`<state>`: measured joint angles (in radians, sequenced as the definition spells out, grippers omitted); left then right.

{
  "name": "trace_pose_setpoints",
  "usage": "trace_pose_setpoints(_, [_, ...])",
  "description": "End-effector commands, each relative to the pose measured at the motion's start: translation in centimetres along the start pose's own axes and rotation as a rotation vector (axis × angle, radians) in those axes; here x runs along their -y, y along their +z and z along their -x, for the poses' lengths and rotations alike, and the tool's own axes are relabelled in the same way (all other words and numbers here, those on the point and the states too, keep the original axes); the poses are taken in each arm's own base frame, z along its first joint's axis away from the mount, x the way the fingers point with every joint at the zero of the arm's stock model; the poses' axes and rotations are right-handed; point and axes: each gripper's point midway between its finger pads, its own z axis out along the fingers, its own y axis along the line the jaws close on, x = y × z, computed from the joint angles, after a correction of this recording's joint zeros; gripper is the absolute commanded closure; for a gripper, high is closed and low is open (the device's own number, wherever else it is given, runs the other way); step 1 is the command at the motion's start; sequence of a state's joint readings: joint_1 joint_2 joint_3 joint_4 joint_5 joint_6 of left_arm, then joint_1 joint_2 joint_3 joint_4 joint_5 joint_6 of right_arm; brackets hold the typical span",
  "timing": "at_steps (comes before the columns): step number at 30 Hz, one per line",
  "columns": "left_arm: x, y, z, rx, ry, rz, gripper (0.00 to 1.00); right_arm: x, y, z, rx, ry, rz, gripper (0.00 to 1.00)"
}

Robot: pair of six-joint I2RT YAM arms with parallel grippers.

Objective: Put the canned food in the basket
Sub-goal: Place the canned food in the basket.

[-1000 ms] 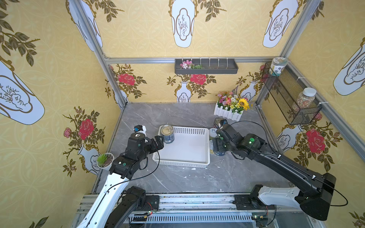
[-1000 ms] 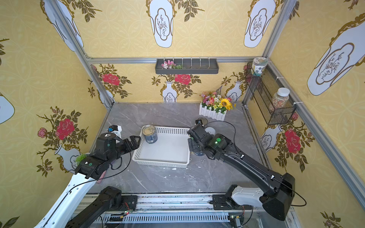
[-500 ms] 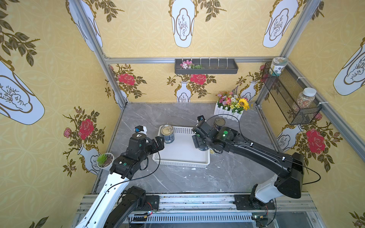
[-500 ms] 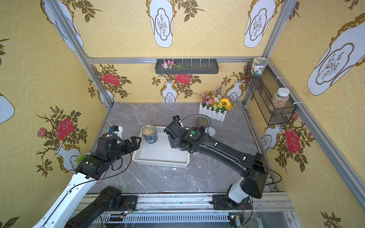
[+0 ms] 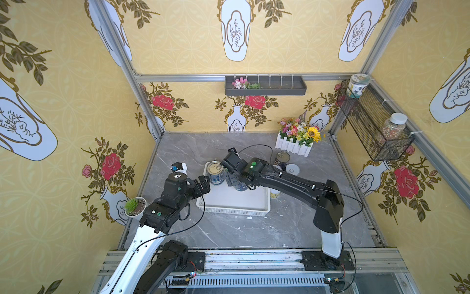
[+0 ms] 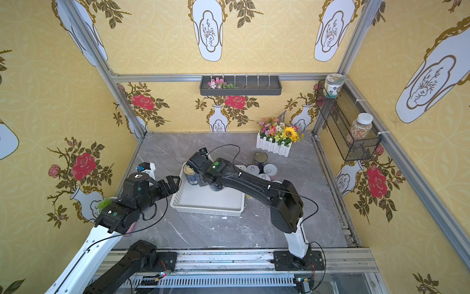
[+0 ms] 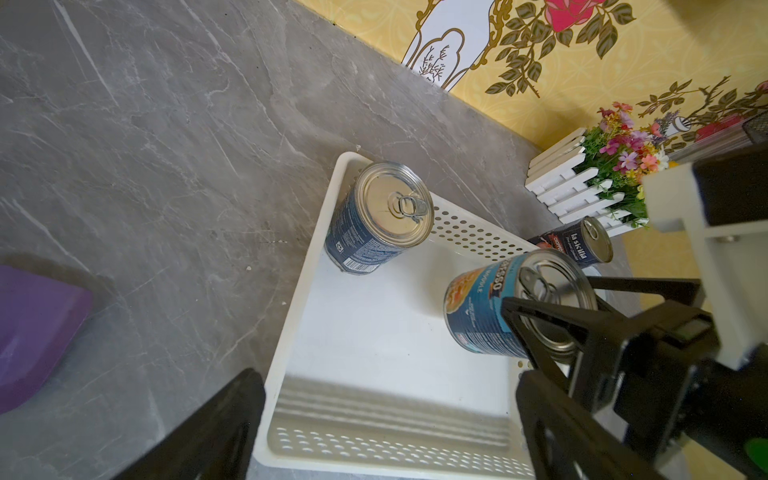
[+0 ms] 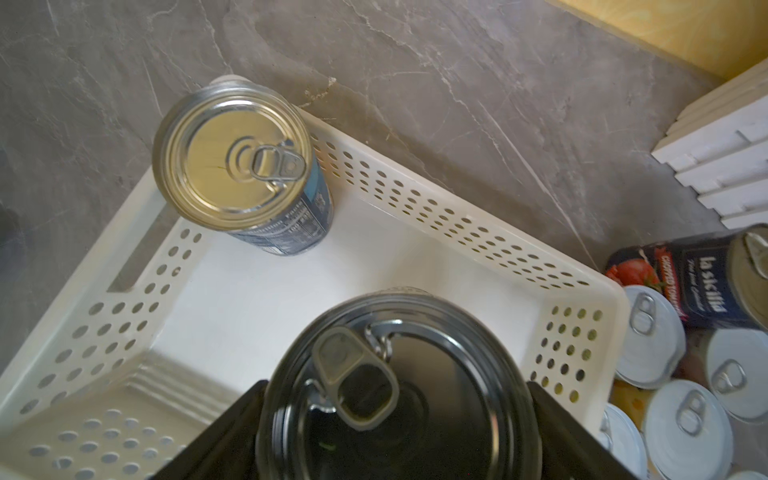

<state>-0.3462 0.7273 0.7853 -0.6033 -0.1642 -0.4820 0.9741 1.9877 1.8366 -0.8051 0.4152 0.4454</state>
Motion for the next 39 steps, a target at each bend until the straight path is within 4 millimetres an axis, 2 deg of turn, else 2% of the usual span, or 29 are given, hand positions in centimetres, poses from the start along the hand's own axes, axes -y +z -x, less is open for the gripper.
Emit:
trace_pose_setpoints(1, [0.0,-0.1,0.0,-0.001,-0.003,-0.002,0.00,-0.7,0.6,3.0,0.091,0.021,0.008,0.18])
trace_pose_setpoints(4, [0.2,-0.4,0.2,0.011,-0.003,-0.012,0.00,-1.0,2.3,3.6,0.079,0.045,0.036,0.18])
trace_pose_setpoints(12, [0.3,-0.5,0.2,0.012,0.000,-0.022,0.00,0.1,6.0,3.9,0.096,0.108,0.047,0.18])
trace_pose_setpoints(24, [0.5,-0.5,0.1,0.009,0.003,-0.032,0.00,0.7,7.5,5.4,0.127,0.140,0.073,0.18])
trace_pose_setpoints(28, [0.5,-0.5,0.1,0.008,0.003,-0.031,0.00,0.7,8.4,5.2,0.116,0.152,0.085,0.18])
trace_pose_setpoints(39, [0.5,-0.4,0.1,0.005,0.005,-0.033,0.00,-0.5,9.8,5.6,0.114,0.133,0.122,0.18])
